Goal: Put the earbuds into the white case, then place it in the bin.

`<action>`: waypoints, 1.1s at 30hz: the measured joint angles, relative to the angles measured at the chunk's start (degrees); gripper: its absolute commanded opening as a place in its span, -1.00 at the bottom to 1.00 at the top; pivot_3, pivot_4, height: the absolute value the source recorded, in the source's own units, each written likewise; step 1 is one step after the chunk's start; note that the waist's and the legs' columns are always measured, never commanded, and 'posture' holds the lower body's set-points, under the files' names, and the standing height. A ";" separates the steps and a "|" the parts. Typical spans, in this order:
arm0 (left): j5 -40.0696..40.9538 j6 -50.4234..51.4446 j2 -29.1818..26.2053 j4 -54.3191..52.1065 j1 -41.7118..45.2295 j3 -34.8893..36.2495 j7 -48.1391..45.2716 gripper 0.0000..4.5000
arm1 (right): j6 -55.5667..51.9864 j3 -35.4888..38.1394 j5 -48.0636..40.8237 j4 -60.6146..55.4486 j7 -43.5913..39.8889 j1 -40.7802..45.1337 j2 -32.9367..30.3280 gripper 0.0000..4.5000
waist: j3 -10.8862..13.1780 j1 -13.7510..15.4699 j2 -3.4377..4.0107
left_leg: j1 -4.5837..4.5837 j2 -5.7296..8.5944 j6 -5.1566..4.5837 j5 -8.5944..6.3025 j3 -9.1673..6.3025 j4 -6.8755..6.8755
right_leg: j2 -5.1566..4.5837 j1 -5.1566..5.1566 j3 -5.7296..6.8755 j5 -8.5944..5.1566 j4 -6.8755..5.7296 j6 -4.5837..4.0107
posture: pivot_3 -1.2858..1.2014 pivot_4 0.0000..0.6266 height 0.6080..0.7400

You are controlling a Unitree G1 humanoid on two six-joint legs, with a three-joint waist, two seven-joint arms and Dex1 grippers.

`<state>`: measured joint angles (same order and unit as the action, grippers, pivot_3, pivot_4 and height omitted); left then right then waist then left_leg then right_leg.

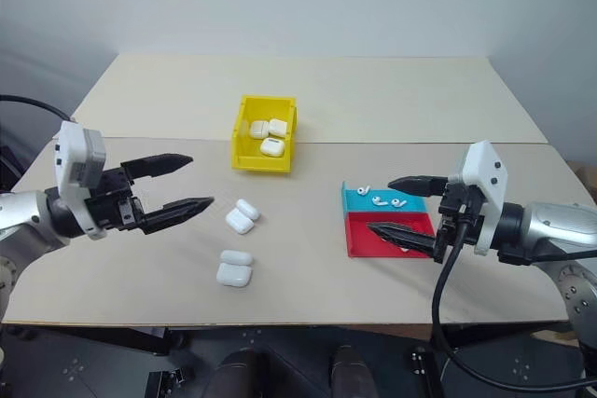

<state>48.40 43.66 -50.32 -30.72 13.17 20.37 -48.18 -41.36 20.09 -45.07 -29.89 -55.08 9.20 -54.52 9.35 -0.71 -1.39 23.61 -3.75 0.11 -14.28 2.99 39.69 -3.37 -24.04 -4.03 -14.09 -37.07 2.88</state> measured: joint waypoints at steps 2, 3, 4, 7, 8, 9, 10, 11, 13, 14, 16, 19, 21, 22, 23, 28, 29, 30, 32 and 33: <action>-0.01 0.03 -0.75 0.00 0.00 -0.14 -0.42 1.00 | 0.01 -0.45 0.05 0.00 0.02 0.00 0.00 0.99 | 0.00 0.00 0.00 | 0.00 0.00 0.00 0.00 0.00 0.00 | 0.00 0.00 0.00 0.00 0.00 0.00 | 0.03 -0.52 1.00; 0.00 0.10 -1.08 0.00 0.00 -0.19 -0.45 1.00 | 0.02 -0.62 0.09 0.00 0.03 -0.01 0.00 0.99 | 0.00 0.00 0.00 | 0.00 0.00 0.00 0.00 0.00 0.00 | 0.00 0.00 0.00 0.00 0.00 0.00 | 0.03 -0.52 1.00; 0.04 0.21 -1.35 0.00 0.00 -0.21 -0.43 1.00 | 0.02 -0.85 0.17 0.00 0.06 -0.02 0.00 0.99 | 0.00 0.00 0.00 | -0.01 0.00 0.00 0.00 0.00 0.00 | 0.00 0.00 0.00 0.00 0.00 0.00 | 0.03 -0.52 1.00; -0.07 0.48 -3.47 0.02 -0.02 -0.95 -1.57 1.00 | 0.18 -1.19 0.66 0.00 0.14 -0.14 0.05 0.99 | 0.01 -0.01 -0.02 | 0.00 0.00 0.00 0.00 0.00 0.00 | 0.00 -0.02 0.00 0.00 -0.01 0.00 | 0.03 -0.52 1.00; -0.15 0.74 -5.06 0.01 -0.07 -1.30 -2.17 1.00 | 0.31 -1.23 0.95 0.00 0.20 -0.22 0.10 0.99 | 0.01 0.00 -0.02 | 0.00 0.00 0.00 0.00 0.00 -0.01 | 0.00 -0.02 0.00 0.00 0.01 0.00 | 0.03 -0.52 1.00; -0.20 0.91 -5.93 0.00 -0.07 -1.30 -2.48 1.00 | 0.48 -1.25 1.11 0.01 0.29 -0.36 0.22 0.99 | 0.01 0.00 -0.02 | 0.00 0.00 0.00 0.00 0.02 -0.01 | -0.01 -0.02 -0.01 -0.01 0.00 0.00 | 0.03 -0.52 1.00; -0.22 1.27 -6.56 -0.02 -0.07 -1.33 -2.50 1.00 | 0.66 -1.32 1.18 0.01 0.36 -0.47 0.37 0.99 | 0.01 -0.01 -0.02 | 0.00 0.00 0.00 0.00 0.02 -0.01 | -0.01 -0.02 0.00 -0.01 0.00 0.01 | 0.03 -0.52 1.00; -1.13 1.55 -8.32 -0.14 -0.07 -2.11 -2.66 1.00 | 0.76 -1.42 1.30 0.01 0.57 -0.49 0.56 0.99 | 0.03 -0.01 -0.05 | 0.03 -0.01 0.00 0.00 0.00 0.00 | 0.00 -0.04 0.01 -0.01 -0.01 0.00 | 0.03 -0.52 1.00; -2.95 1.49 -11.06 -0.61 -0.06 -3.51 -3.29 1.00 | 0.77 -1.54 1.51 0.01 0.82 -0.49 0.60 0.99 | 0.04 -0.01 -0.06 | 0.02 0.00 0.00 0.00 0.02 0.00 | 0.00 -0.03 0.00 -0.01 0.01 0.00 | 0.03 -0.52 1.00; -3.83 1.58 -12.75 -0.82 0.38 -4.69 -4.09 1.00 | 0.77 -1.73 1.64 0.11 1.08 -0.41 0.67 0.99 | 0.04 0.00 -0.07 | 0.02 -0.01 0.00 0.00 0.04 0.00 | -0.01 -0.04 0.00 -0.01 -0.02 0.00 | 0.03 -0.52 1.00; -3.94 4.83 -18.32 -0.41 3.16 -8.45 -6.77 1.00 | 0.77 -2.78 2.12 0.32 1.44 0.39 0.70 0.99 | 0.08 -0.02 -0.13 | 0.02 -0.02 0.00 0.00 0.04 0.00 | 0.01 -0.07 0.00 -0.01 -0.01 -0.01 | 0.03 -0.52 1.00; -3.81 10.20 -23.61 0.63 8.94 -13.04 -8.80 1.00 | 0.76 -3.57 2.20 0.68 1.63 1.34 0.66 0.99 | 0.08 0.02 -0.14 | 0.03 -0.01 0.00 0.00 0.04 -0.03 | 0.01 -0.07 -0.01 -0.01 0.02 0.00 | 0.03 -0.52 1.00; -3.76 12.62 -23.98 1.69 11.88 -15.37 -9.09 1.00 | 0.72 -3.57 2.19 0.73 1.87 1.48 0.60 0.99 | 0.07 0.11 -0.11 | 0.04 0.00 0.00 0.00 0.07 -0.04 | 0.00 -0.09 -0.01 -0.04 0.01 0.01 | 0.03 -0.52 1.00; -3.54 14.02 -23.51 2.33 13.14 -16.38 -8.95 1.00 | 0.70 -3.56 2.16 0.70 2.00 1.49 0.56 0.99 | 0.07 0.12 -0.12 | 0.10 0.00 0.00 0.00 0.04 -0.04 | 0.01 -0.12 0.00 -0.04 0.01 0.01 | 0.03 -0.52 1.00; -3.39 15.83 -22.60 3.33 14.96 -17.86 -8.55 1.00 | 0.62 -3.54 2.12 0.66 2.26 1.49 0.46 0.99 | 0.08 0.15 -0.12 | 0.13 0.00 -0.01 -0.01 0.03 -0.04 | 0.02 -0.14 0.00 -0.04 0.01 0.01 | 0.03 -0.52 1.00; -6.32 19.41 -21.74 4.33 24.01 -24.59 -8.04 1.00 | -0.35 -3.26 1.41 -0.59 3.57 1.13 0.40 0.99 | 0.12 0.16 -0.20 | 0.18 0.02 -0.01 -0.01 0.03 -0.02 | 0.02 -0.16 0.00 -0.04 0.02 0.01 | 0.03 -0.52 1.00; -6.78 21.83 -22.00 4.95 27.89 -28.14 -9.59 1.00 | -0.41 -3.02 1.10 -0.99 3.99 0.71 0.41 0.99 | 0.12 0.26 -0.20 | 0.18 0.02 -0.01 -0.01 0.02 -0.01 | 0.02 -0.14 0.01 -0.04 0.01 0.01 | 0.03 -0.52 1.00; -6.94 25.18 -21.78 5.70 31.93 -31.65 -10.79 1.00 | -0.45 -2.83 0.94 -1.46 4.31 0.51 0.47 0.99 | 0.12 0.33 -0.20 | 0.18 0.03 -0.01 -0.01 0.01 -0.01 | 0.02 -0.15 0.00 -0.04 0.02 0.02 | 0.03 -0.52 1.00; -7.07 33.06 -18.57 7.86 38.63 -36.46 -10.89 1.00 | -0.51 -2.69 0.89 -1.97 5.11 0.18 0.65 0.99 | 0.12 0.65 -0.20 | 0.17 0.05 -0.01 -0.01 -0.01 0.03 | 0.02 -0.10 0.01 -0.05 -0.02 0.03 | 0.03 -0.52 1.00; -6.60 36.68 -16.02 9.02 40.75 -37.92 -10.75 1.00 | -0.52 -2.71 0.77 -2.38 5.55 0.11 1.04 0.99 | 0.12 0.72 -0.21 | 0.18 0.04 -0.01 -0.01 -0.02 0.04 | 0.02 -0.12 0.01 -0.05 -0.02 0.04 | 0.03 -0.52 1.00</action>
<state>41.79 80.33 -66.34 -21.70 53.92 -17.55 -58.93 -41.88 17.38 -44.31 -32.28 -49.53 9.31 -53.48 9.47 0.00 -1.59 23.78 -3.71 0.10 -14.29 2.98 39.73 -3.35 -24.17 -4.02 -14.14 -37.09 2.92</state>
